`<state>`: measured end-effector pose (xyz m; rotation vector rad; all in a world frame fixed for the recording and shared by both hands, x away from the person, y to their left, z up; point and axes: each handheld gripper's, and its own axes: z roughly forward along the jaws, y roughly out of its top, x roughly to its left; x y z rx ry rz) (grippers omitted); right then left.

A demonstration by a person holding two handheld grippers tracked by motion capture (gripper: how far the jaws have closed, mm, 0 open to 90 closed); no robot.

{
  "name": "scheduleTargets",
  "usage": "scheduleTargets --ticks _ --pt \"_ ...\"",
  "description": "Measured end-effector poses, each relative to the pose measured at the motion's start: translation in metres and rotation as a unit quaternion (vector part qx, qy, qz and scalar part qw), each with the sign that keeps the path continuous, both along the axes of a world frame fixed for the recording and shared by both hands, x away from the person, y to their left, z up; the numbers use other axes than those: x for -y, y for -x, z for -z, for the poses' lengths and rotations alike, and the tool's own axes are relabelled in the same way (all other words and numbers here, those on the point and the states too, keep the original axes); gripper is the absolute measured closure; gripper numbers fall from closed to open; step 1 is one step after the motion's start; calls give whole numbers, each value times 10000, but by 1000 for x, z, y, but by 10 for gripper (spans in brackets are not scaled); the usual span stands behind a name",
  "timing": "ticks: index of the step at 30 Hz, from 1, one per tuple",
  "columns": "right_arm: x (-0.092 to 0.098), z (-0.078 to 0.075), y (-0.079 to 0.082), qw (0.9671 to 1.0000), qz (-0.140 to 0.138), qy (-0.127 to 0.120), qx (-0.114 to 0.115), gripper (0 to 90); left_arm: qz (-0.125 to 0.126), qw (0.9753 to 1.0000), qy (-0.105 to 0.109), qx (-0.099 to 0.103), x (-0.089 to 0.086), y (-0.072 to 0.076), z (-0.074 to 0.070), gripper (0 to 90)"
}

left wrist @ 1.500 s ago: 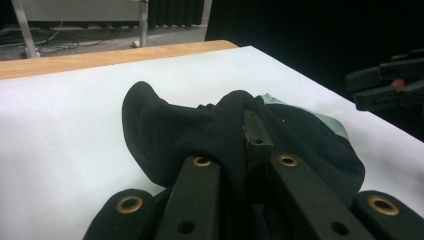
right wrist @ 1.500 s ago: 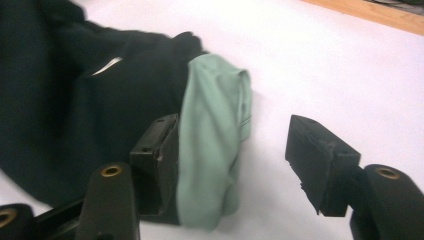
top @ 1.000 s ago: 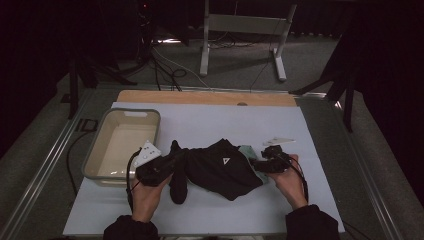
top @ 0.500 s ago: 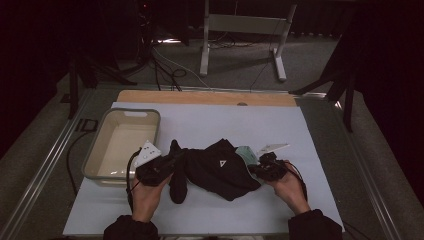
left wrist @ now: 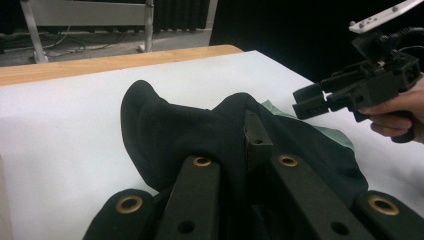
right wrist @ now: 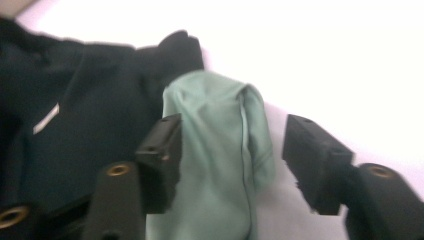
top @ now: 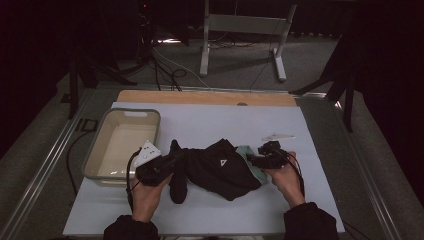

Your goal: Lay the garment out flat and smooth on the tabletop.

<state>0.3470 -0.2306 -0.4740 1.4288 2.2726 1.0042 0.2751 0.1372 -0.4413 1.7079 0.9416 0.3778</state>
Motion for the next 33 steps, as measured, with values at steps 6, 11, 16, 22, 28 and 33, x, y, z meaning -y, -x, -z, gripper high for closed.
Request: scheduleTargets --ticks 6,11,16,22,28,33 --pt "-4 -4 -16 9989 391 -254 61 249 16 10000 0 5 0 0 0 874" --pt "-5 -3 -27 9982 475 -364 17 192 24 10000 4 2 0 0 0 873" --pt "-7 2 -41 9968 604 -478 -215 179 33 10000 -9 6 0 0 1 871" --pt "-15 14 -53 9952 573 -468 -644 297 42 10000 -8 13 1 0 0 870" --pt "-14 15 -50 9934 292 -678 -880 802 35 10000 -16 26 0 0 0 866" --pt "-3 -17 -32 9961 80 -849 -233 859 38 10000 -38 32 2 0 0 868"
